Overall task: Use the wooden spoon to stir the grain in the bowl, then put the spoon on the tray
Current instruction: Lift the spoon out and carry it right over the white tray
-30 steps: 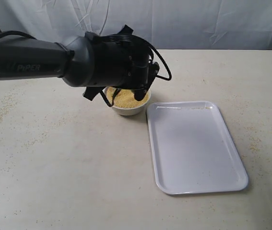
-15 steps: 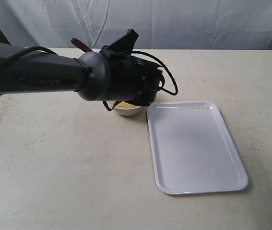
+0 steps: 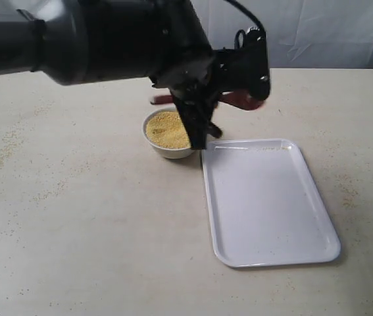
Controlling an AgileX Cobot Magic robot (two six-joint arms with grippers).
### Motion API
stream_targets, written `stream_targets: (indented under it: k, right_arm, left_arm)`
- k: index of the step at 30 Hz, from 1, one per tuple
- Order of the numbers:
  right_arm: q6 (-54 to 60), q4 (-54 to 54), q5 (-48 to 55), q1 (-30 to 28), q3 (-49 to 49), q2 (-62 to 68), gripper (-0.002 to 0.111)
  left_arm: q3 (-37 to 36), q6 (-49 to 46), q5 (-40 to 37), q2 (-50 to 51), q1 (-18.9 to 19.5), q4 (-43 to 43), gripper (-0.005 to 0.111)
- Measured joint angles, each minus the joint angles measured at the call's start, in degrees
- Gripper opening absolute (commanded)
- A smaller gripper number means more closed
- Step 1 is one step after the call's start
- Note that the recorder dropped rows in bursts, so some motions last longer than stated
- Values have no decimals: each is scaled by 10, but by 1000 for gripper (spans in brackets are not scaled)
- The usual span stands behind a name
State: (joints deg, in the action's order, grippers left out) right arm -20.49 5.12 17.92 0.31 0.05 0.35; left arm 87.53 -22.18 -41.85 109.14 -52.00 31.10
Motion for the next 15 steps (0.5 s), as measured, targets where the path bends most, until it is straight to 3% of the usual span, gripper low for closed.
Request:
stream_targets:
  k: [3, 4, 6, 12, 15]
  right_arm:
    - [0, 0, 0, 0, 0, 0, 8]
    - [0, 0, 0, 0, 0, 0, 8]
    - [0, 0, 0, 0, 0, 0, 8]
    - [0, 0, 0, 0, 0, 0, 8]
    - [0, 0, 0, 0, 0, 0, 8]
  left_arm:
    - [2, -107, 35, 3, 2, -196, 0]
    - [2, -161, 42, 20, 2, -311, 0]
    - [2, -190, 74, 54, 2, -413, 0]
    - [2, -199, 204, 149, 2, -543, 0]
    - [2, -185, 215, 188, 4, -569, 14]
